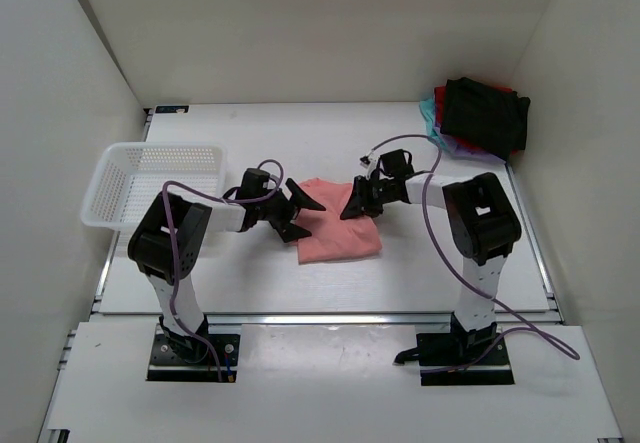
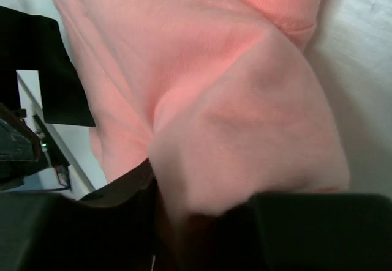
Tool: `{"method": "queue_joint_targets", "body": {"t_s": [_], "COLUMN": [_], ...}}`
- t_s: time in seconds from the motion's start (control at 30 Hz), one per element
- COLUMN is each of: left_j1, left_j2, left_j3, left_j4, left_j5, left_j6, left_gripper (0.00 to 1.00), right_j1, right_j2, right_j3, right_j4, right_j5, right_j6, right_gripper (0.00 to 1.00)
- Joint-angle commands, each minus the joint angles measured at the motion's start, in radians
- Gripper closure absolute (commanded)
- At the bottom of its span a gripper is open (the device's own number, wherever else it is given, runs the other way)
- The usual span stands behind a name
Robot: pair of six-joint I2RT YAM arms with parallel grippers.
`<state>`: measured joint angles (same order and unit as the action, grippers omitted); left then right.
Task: Fold and stack the t-shirts
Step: Put the neatly folded tshirt into the corner of the board with the right arm
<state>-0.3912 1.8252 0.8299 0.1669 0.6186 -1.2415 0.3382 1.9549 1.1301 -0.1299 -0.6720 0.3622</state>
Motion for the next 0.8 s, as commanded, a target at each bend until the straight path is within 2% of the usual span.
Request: {"method": "queue_joint_targets", "body": {"t_s": [0.0,0.03,0.1,0.2,0.27,0.33,0.4,0.47,0.5,0.6,0.77], "left_j1": [0.017,0.018,0.028,0.028,0.034,0.044,0.06,0.075,0.084,0.08,0.06], "left_j2": [0.039,0.03,0.01,-0.071,-0.137,-0.197,-0.213,-0.221,-0.23,-0.256,-0.245], "left_j3": [-0.047,-0.055,-0.058,0.0,0.032,0.006,-0.082,-0.15,-0.17,-0.177,-0.161], "left_j4": [-0.026,0.003,0.073,0.031,-0.006,0.069,0.239,0.399,0.413,0.353,0.292], "left_j5": [-0.105,-0.096,-0.051,-0.02,-0.017,0.024,0.084,0.134,0.138,0.136,0.136], "left_j6": [0.054,0.051,0.045,0.146,0.194,0.157,0.069,-0.01,-0.028,0.023,0.08], "left_gripper": [0.01,0.02,0.02,0.02,0.01,0.01,0.01,0.01,0.01,0.01,0.01], "right_j1": [0.019,0.021,0.024,0.047,0.065,0.071,0.047,0.024,0.006,-0.057,-0.24], "right_j2": [0.068,0.087,0.096,0.017,-0.049,-0.118,-0.198,-0.244,-0.27,-0.304,-0.303], "right_j3": [0.002,0.04,0.1,0.22,0.27,0.263,0.258,0.24,0.228,0.232,0.276], "right_j4": [-0.077,-0.101,-0.173,-0.305,-0.326,-0.298,-0.24,-0.173,-0.118,-0.016,0.107], "right_j5": [-0.032,-0.038,-0.017,0.214,0.456,0.599,0.733,0.773,0.804,0.827,0.683], "right_j6": [0.001,-0.012,-0.054,-0.139,-0.19,-0.25,-0.296,-0.382,-0.402,-0.483,-0.532], "right_gripper": [0.78,1.0,1.0,1.0,1.0,1.0,1.0,0.99,1.0,1.0,1.0]}}
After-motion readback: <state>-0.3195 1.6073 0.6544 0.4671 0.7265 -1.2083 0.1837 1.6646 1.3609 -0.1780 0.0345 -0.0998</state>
